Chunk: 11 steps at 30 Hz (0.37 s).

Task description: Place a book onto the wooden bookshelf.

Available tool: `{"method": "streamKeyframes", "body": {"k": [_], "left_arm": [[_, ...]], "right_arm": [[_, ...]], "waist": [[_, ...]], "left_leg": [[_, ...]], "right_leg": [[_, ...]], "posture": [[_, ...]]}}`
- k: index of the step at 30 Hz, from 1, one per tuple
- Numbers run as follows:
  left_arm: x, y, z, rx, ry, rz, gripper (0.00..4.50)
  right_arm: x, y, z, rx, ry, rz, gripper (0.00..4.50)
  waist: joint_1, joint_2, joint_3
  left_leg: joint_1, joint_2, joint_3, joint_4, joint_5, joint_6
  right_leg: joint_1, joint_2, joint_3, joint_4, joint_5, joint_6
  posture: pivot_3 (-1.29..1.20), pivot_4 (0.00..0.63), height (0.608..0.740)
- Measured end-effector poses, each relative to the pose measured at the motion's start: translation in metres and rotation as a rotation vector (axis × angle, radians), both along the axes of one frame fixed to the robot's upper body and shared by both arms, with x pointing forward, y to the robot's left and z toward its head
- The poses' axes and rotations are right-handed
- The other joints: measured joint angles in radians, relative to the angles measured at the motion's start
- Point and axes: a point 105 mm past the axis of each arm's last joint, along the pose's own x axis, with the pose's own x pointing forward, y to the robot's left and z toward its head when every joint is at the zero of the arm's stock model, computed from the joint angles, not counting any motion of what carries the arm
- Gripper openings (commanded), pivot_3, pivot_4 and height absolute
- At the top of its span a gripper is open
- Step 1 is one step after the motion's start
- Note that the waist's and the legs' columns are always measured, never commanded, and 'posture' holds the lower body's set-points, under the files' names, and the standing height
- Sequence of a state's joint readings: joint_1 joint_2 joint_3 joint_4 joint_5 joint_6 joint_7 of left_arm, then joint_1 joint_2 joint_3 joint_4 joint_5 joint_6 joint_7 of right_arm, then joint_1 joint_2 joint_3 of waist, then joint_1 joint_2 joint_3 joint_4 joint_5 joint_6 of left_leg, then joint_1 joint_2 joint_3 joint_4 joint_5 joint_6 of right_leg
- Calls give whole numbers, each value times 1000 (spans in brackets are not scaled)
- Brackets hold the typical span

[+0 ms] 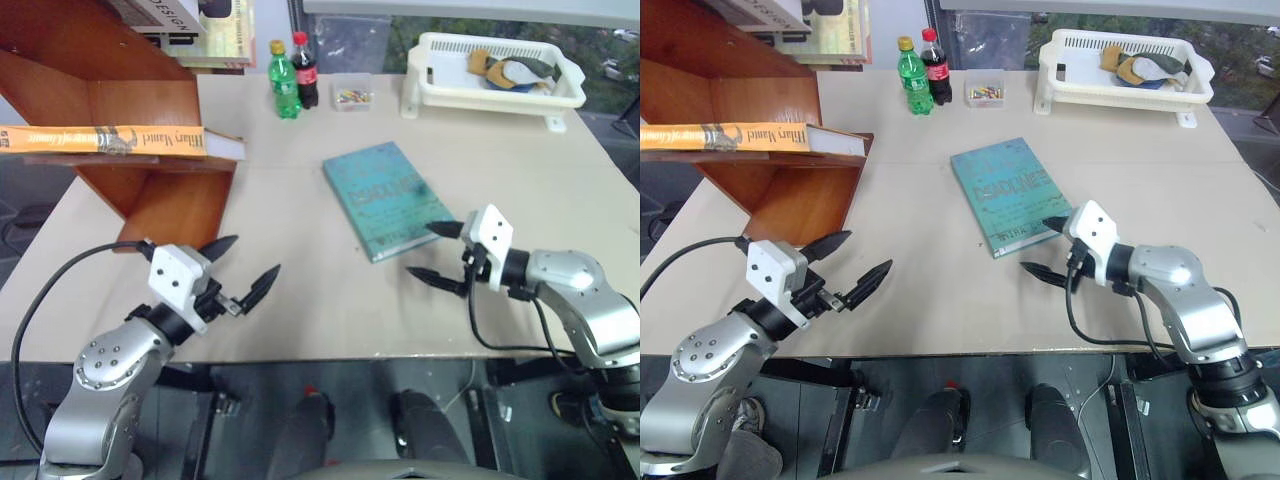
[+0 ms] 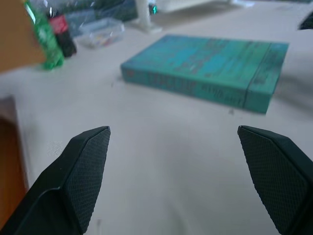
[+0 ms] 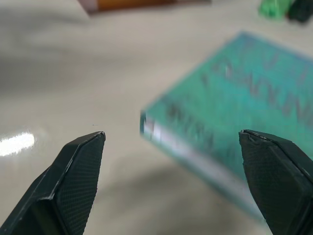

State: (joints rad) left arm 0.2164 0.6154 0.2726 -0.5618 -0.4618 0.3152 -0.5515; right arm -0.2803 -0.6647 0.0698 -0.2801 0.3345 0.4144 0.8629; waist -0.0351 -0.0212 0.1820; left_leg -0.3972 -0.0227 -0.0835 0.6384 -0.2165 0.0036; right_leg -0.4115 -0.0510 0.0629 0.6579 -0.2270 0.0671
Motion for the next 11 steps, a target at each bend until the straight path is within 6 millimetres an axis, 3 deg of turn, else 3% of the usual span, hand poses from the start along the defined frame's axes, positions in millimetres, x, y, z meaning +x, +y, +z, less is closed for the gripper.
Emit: {"method": "streamKeyframes", "body": {"k": [5, 11], "left_arm": [[-17, 14, -15, 6, 87, 6, 4457], [-38, 45, -11, 43, 135, 54, 4457]], "right_arm": [[-7, -25, 0, -12, -6, -80, 4500], [-24, -57, 0, -81, 15, -158, 4500]], "waist": [[-5, 0, 0], [3, 0, 0]], "left_leg": [[0, 1, 2, 0, 0, 0], [0, 1, 2, 0, 0, 0]], "right_leg": [[0, 0, 1, -1, -2, -3], [0, 0, 1, -2, -5, 1]], "posture": [[0, 150, 740], [0, 150, 740]]}}
